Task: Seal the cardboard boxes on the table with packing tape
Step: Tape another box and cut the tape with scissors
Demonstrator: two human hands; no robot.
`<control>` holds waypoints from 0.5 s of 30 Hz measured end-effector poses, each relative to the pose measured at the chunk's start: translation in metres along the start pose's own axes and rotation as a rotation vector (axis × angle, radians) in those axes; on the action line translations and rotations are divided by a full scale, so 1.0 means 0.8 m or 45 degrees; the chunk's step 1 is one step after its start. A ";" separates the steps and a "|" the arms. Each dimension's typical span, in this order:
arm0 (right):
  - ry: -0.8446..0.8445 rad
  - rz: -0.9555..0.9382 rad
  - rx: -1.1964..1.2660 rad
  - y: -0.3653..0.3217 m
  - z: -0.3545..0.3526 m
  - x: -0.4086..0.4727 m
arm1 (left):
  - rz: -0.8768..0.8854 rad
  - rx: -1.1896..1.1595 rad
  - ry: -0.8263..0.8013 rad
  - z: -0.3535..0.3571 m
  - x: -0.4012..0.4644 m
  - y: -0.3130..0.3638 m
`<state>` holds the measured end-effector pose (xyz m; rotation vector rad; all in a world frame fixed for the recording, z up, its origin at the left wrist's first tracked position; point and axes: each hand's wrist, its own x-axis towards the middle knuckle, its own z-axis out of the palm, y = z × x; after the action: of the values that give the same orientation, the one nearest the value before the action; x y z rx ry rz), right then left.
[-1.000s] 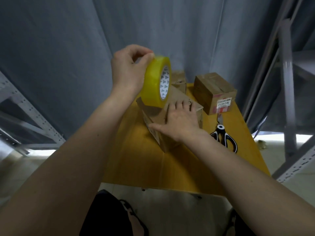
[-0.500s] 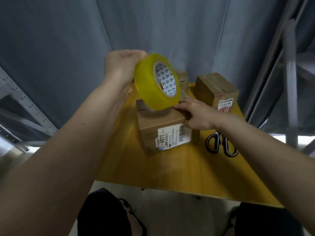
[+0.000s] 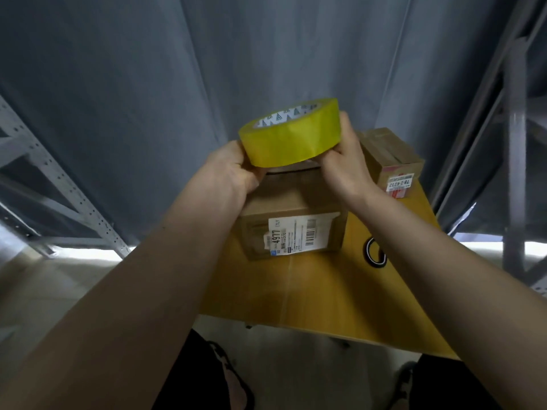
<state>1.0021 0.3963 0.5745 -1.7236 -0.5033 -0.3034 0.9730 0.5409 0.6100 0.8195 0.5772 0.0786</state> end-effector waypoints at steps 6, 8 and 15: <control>0.226 0.248 0.373 -0.014 0.035 0.025 | 0.013 0.046 -0.015 -0.007 0.006 0.004; 0.288 0.369 0.575 -0.014 0.049 0.028 | 0.031 0.058 0.055 -0.009 0.015 0.002; 0.430 0.422 0.417 0.008 0.078 0.031 | 0.151 0.126 0.132 -0.025 0.043 -0.004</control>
<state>1.0222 0.4600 0.5669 -1.3718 -0.0137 -0.2500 0.9914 0.5617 0.5817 0.9500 0.6333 0.2033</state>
